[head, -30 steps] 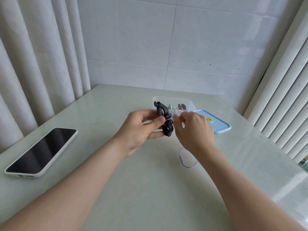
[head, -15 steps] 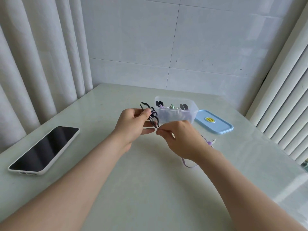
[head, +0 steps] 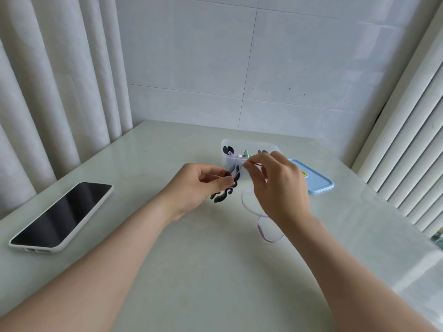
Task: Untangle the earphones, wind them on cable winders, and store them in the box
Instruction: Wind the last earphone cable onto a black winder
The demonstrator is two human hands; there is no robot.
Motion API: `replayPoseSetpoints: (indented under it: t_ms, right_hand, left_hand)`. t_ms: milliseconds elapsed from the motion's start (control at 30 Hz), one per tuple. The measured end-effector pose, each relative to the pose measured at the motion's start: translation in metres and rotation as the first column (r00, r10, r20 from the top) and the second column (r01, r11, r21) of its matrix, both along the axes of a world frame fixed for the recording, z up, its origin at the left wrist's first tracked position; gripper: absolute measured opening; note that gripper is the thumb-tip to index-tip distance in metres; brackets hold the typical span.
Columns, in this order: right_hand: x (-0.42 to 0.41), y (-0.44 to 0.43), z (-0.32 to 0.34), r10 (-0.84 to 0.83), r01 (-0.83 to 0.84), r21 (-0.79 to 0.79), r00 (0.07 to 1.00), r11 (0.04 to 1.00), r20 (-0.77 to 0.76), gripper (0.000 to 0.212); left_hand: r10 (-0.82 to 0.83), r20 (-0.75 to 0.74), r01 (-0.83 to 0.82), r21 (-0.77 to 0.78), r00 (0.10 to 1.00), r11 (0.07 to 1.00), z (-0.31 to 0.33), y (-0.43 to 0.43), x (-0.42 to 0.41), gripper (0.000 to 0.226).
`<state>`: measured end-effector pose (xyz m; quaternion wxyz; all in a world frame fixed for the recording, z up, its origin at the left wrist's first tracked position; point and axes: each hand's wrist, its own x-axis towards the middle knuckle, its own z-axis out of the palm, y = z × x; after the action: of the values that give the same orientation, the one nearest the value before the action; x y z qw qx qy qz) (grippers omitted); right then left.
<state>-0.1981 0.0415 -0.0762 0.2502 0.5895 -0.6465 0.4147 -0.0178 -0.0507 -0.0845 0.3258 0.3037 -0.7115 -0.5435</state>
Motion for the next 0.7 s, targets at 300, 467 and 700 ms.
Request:
replayPoseSetpoints:
  t_ms: [300, 467, 700]
  right_hand:
    - [-0.013, 0.002, -0.001, -0.253, 0.225, 0.215, 0.961, 0.950, 0.113, 0.026]
    - [-0.010, -0.003, -0.006, -0.310, 0.234, 0.421, 0.943, 0.876, 0.121, 0.031]
    - [0.000, 0.002, -0.006, 0.126, -0.182, 0.547, 0.982, 0.817, 0.138, 0.020]
  left_hand:
    - [-0.133, -0.042, 0.127, -0.117, 0.990, 0.985, 0.003, 0.012, -0.005, 0.023]
    - [-0.138, -0.188, 0.135, -0.029, 0.972, 0.990, 0.007, 0.014, -0.008, 0.023]
    - [0.190, -0.285, -0.179, 0.066, 0.939, 0.982, 0.005, 0.002, -0.008, 0.011]
